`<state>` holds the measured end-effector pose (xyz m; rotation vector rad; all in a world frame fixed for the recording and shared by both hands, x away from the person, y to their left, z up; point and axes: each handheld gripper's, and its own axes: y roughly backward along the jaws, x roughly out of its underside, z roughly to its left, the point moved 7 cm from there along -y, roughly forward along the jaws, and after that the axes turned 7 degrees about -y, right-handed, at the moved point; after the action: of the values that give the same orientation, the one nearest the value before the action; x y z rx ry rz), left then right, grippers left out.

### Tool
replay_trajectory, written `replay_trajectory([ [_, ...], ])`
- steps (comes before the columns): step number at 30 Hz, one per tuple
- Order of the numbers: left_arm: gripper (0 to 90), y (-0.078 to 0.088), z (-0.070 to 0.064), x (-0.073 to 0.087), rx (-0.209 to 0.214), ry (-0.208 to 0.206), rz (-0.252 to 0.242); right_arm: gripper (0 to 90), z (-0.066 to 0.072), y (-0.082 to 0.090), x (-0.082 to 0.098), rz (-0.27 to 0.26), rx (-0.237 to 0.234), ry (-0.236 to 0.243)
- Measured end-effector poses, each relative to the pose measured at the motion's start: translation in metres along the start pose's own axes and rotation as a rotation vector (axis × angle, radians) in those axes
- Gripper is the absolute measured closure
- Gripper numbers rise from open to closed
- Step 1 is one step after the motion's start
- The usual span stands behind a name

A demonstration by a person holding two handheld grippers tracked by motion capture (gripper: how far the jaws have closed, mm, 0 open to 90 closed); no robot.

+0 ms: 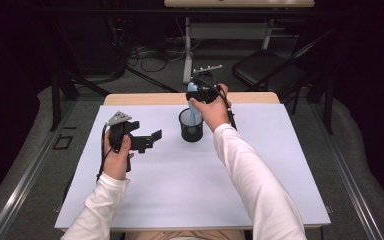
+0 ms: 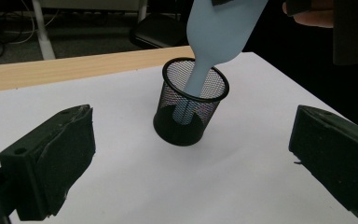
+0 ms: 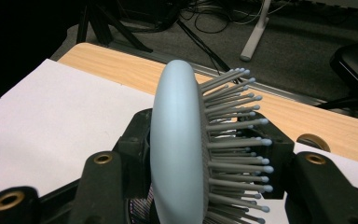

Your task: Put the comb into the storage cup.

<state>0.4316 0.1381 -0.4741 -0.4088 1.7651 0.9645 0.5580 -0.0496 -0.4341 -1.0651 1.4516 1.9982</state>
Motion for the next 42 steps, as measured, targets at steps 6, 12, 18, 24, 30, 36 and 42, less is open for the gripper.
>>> replay_trajectory([
  [6,0.6,-0.0001,0.0000,0.0002,-0.001,0.000,0.001,48.4,0.0018,-0.0034,0.0040,0.012,-0.003,0.006],
  [12,0.7,0.0000,0.0000,0.0005,-0.001,0.003,0.001,48.3,0.0044,-0.0064,0.0069,0.013,-0.006,0.021],
  [18,0.6,0.0000,0.0002,0.0004,-0.001,0.003,0.000,47.5,0.0068,-0.0078,0.0075,0.014,-0.016,0.018],
  [24,0.7,0.0008,0.0013,-0.0003,-0.002,0.003,-0.006,46.8,0.0071,-0.0089,0.0081,0.016,-0.019,0.026],
  [30,0.6,0.0011,0.0022,-0.0002,-0.005,0.008,-0.007,46.6,0.0068,-0.0084,0.0076,0.009,0.001,0.039],
  [36,0.7,0.0014,0.0029,-0.0002,-0.005,0.007,-0.007,46.2,0.0086,-0.0091,0.0080,0.009,-0.006,0.049],
  [42,0.6,0.0011,0.0021,-0.0002,-0.005,0.007,-0.007,46.0,0.0076,-0.0087,0.0080,0.014,-0.006,0.045],
])
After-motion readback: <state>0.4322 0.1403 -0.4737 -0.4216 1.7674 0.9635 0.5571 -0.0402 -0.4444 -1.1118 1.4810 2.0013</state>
